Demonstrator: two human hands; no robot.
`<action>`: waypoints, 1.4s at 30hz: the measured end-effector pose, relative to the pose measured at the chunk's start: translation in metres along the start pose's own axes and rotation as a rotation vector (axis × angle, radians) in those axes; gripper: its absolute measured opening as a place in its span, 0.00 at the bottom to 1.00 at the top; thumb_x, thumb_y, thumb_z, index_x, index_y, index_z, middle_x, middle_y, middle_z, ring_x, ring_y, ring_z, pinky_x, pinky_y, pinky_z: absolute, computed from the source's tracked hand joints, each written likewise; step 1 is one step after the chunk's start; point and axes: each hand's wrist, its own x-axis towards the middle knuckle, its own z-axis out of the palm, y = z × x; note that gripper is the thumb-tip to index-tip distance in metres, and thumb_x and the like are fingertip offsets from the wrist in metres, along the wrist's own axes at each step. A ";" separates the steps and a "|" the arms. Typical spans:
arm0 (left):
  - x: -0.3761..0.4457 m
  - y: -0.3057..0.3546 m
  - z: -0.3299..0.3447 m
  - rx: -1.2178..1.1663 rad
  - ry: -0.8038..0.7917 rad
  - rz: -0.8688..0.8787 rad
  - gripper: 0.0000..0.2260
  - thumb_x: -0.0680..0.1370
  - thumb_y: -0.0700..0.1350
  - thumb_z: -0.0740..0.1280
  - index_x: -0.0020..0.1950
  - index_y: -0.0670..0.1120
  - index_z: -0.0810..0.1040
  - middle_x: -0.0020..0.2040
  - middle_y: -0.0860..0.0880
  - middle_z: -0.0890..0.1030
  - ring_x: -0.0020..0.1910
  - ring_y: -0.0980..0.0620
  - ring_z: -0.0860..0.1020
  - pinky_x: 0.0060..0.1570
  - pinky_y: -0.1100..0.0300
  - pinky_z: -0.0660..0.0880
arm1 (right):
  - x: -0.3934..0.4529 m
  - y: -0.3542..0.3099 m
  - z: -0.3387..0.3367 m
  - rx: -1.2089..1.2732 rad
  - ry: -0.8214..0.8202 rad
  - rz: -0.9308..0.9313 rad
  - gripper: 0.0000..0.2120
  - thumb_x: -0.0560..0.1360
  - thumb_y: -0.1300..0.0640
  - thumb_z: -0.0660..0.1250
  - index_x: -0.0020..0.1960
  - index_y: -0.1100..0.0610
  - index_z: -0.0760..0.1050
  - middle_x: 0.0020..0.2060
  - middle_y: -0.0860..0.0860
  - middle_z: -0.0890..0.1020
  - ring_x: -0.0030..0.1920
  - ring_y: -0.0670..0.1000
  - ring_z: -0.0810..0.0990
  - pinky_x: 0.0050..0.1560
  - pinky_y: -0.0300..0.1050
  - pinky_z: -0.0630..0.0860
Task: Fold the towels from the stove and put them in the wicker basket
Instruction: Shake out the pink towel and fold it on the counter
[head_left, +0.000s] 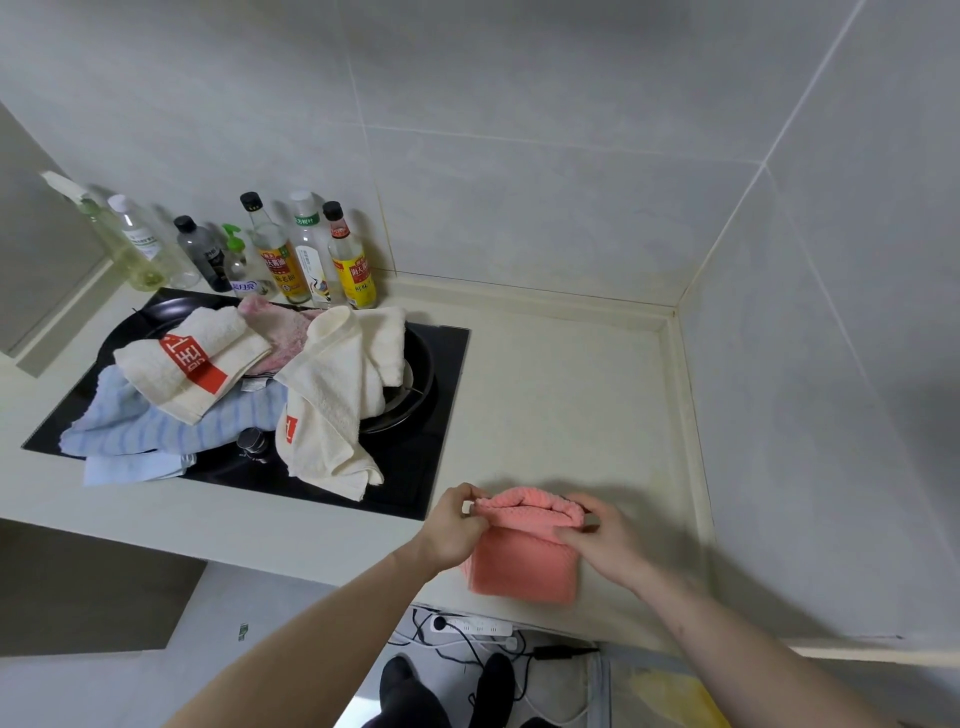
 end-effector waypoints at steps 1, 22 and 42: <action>-0.001 -0.002 0.000 0.018 -0.001 0.019 0.08 0.80 0.42 0.66 0.58 0.49 0.77 0.57 0.49 0.78 0.47 0.57 0.77 0.39 0.68 0.70 | -0.002 0.001 0.000 -0.008 0.009 -0.012 0.17 0.70 0.59 0.78 0.46 0.37 0.78 0.42 0.35 0.83 0.44 0.32 0.80 0.43 0.26 0.72; -0.058 -0.025 0.005 0.546 -0.144 0.335 0.10 0.74 0.38 0.62 0.48 0.54 0.70 0.55 0.59 0.67 0.46 0.54 0.78 0.52 0.54 0.77 | -0.041 0.050 0.020 -0.363 -0.075 -0.348 0.14 0.69 0.60 0.69 0.45 0.43 0.70 0.62 0.32 0.71 0.54 0.40 0.77 0.53 0.48 0.78; -0.056 -0.006 0.035 1.016 -0.135 0.126 0.25 0.83 0.51 0.59 0.79 0.57 0.56 0.75 0.50 0.65 0.68 0.40 0.72 0.57 0.45 0.76 | -0.045 0.050 0.059 -0.508 0.203 -0.320 0.03 0.76 0.48 0.65 0.46 0.45 0.76 0.77 0.43 0.64 0.70 0.50 0.65 0.66 0.51 0.70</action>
